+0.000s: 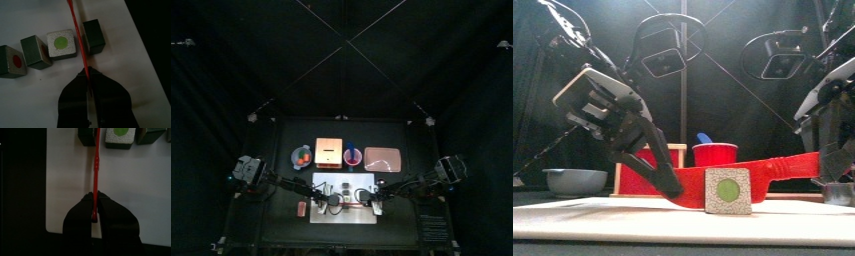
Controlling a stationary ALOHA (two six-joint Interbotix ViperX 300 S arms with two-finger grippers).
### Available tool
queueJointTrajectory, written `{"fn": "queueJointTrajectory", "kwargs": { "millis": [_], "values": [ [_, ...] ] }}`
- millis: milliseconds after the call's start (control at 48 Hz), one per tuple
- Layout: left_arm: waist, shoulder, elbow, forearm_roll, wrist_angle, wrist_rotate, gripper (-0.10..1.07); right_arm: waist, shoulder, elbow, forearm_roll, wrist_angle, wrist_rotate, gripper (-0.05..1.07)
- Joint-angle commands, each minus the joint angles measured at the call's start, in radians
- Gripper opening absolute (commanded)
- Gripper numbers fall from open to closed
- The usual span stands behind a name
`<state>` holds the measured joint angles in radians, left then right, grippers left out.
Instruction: Cut sushi roll
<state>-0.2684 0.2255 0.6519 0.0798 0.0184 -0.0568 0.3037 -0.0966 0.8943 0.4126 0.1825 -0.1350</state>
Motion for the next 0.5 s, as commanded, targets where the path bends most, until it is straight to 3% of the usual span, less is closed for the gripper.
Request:
{"fn": "queueJointTrajectory", "kwargs": {
  "millis": [0,125,333,479],
  "values": [
    [-0.012,-0.031,0.015,0.000,0.037,0.006,0.37,0.028,-0.041,0.003,-0.011,0.029,-0.005,0.36],
    [-0.003,-0.097,0.006,0.046,0.080,0.006,0.37,0.017,-0.114,0.002,-0.052,0.075,-0.005,0.36],
    [0.067,-0.186,-0.012,0.129,0.081,0.002,0.40,-0.032,-0.218,0.006,-0.086,0.158,-0.003,0.36],
    [0.106,-0.193,-0.031,0.138,0.057,0.002,0.62,-0.069,-0.296,0.011,-0.078,0.227,0.000,0.36]
  ]
}}
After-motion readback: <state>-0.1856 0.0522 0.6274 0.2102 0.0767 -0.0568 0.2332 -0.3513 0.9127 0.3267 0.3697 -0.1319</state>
